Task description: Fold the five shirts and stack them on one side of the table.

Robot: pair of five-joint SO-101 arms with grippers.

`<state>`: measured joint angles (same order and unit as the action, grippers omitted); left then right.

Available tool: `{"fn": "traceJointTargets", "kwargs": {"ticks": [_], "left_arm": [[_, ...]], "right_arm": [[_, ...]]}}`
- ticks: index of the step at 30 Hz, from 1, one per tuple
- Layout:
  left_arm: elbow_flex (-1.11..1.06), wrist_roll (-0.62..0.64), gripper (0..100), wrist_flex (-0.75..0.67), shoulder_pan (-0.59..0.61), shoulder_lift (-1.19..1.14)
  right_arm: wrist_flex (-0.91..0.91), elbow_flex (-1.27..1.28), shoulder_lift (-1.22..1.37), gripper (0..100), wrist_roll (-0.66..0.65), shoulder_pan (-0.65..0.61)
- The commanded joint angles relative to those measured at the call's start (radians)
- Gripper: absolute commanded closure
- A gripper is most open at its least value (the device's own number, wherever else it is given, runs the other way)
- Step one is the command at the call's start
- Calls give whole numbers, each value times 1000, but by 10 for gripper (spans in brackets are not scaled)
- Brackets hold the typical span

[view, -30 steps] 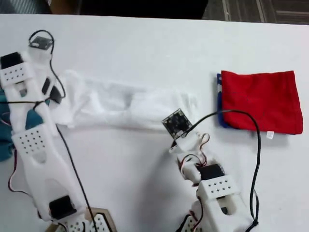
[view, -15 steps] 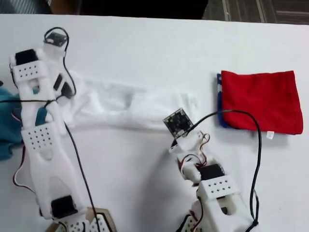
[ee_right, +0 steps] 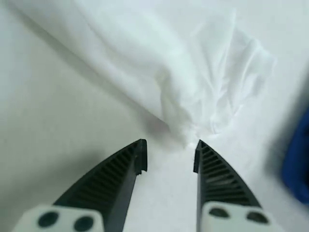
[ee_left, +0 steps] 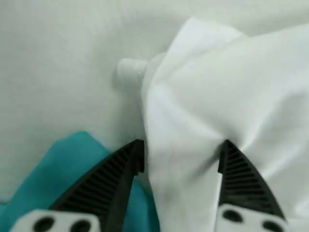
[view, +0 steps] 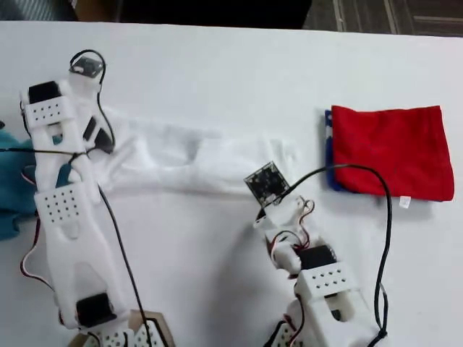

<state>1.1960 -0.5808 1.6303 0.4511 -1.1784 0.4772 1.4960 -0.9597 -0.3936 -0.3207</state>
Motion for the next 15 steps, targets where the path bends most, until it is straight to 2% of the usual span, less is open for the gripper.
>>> {"fn": "traceJointTargets", "kwargs": {"ticks": [1,4,9,15], "left_arm": [[-8,-28,734,55,-8,-5],[-8,-35,736,92,-5,-9],[44,5,736,91,77,5],[114,-29,736,106,81,6]], "right_arm": [[-12,-5,-22,833,8,-7],[-12,-5,-22,833,8,-7],[-12,-5,-22,833,8,-7],[-12,-5,-22,833,8,-7]]}}
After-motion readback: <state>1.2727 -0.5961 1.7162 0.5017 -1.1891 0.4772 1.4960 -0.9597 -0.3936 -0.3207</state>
